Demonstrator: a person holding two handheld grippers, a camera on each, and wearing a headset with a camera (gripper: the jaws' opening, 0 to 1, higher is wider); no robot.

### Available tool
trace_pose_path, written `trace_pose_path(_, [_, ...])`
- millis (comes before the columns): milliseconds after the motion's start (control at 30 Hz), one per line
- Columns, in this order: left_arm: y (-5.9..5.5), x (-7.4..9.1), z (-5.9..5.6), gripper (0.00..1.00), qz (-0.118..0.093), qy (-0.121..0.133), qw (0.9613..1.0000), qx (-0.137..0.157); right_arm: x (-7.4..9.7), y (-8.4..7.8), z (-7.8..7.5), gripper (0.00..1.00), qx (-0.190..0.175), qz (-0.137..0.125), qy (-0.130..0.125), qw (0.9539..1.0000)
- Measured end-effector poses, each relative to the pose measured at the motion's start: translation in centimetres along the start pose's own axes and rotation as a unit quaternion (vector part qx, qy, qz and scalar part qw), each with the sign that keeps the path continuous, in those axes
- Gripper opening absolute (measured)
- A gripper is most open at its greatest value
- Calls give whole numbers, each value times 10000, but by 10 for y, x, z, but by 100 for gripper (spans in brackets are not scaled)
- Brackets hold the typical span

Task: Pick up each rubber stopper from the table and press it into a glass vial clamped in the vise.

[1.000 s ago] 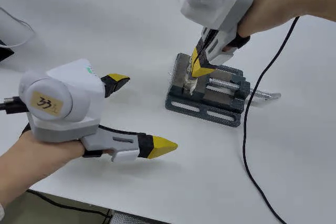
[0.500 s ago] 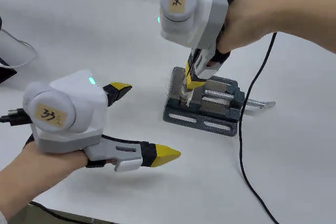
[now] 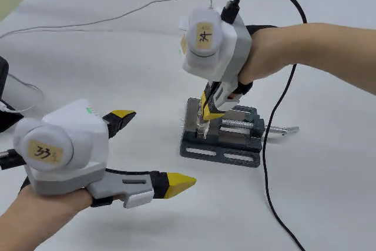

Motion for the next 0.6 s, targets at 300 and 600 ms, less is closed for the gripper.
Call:
trace_pose_path(300, [4,-1,-2,97,54,32,9999,-90,1,-11,1,0,-364,-728,-284,9963])
trace_pose_path(600, [8,-3,-2,97,58,20,9999,-142,2,-17,-1,4,-413,-1020,-679,9916])
Point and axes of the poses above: the centre of the closed fingertips' face, and the gripper's own axes: x roughly backward along the fingers, z roughly to its left, y roughly out of its top, the point moved 7 cm from there along x, roughly backward along the fingers, and after that the axes turned 3 degrees about -y, right-handed, at the moved point
